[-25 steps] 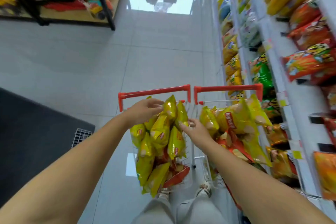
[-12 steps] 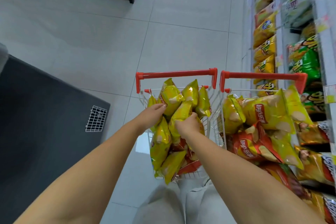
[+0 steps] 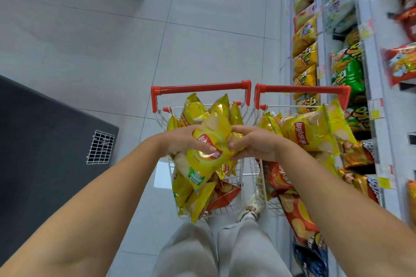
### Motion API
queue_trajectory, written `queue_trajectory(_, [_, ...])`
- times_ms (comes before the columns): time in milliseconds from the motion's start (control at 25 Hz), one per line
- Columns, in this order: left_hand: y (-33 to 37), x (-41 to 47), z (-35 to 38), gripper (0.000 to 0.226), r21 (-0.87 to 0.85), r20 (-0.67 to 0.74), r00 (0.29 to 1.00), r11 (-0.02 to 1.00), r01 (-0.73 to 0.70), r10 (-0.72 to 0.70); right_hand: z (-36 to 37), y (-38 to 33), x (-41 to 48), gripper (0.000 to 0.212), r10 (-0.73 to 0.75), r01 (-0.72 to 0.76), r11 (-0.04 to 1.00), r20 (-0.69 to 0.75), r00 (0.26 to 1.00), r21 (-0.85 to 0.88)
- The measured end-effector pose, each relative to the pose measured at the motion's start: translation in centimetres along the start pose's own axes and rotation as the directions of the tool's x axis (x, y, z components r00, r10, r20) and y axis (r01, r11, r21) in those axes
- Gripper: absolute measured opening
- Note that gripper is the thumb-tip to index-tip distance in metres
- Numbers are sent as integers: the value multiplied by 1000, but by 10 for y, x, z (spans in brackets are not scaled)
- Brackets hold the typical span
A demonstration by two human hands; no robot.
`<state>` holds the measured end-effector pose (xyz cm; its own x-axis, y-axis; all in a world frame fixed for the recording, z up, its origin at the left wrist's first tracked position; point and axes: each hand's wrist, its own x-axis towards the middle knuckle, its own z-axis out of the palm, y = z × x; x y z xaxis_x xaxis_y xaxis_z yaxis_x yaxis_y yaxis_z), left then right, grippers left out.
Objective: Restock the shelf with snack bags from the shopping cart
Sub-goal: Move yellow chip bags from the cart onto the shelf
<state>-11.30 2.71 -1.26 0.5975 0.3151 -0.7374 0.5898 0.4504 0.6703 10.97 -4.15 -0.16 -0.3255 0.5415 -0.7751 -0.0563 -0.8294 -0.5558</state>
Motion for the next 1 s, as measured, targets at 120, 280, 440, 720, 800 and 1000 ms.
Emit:
queue_trajectory(120, [-18, -14, -19, 53, -223, -182, 983, 975, -21, -20, 5, 25, 25, 47, -5, 74, 977, -324, 946, 202])
queue_trajectory(280, [-58, -25, -34, 95, -343, -272, 957, 939, 3, -102, 8, 89, 53, 98, 172, -302, 945, -596, 784, -123])
queue_trajectory(440, [-78, -24, -25, 71, -430, -292, 946, 903, -2, -137, 28, 127, 87, 122, 171, -289, 952, -603, 779, -103])
queue_trajectory(720, [-67, -14, -8, 66, -418, -292, 949, 908, -16, -118, 19, 125, 92, 60, 89, -318, 926, -699, 709, -205])
queue_trajectory(800, [-60, -9, -4, 70, -409, -288, 951, 912, -17, -111, 11, 122, 81, 48, 94, -301, 936, -699, 709, -180])
queue_trajectory(1000, [-48, 6, 9, 82, -379, -276, 956, 925, -16, -97, -2, 117, 62, 48, -47, -175, 949, -667, 743, -263])
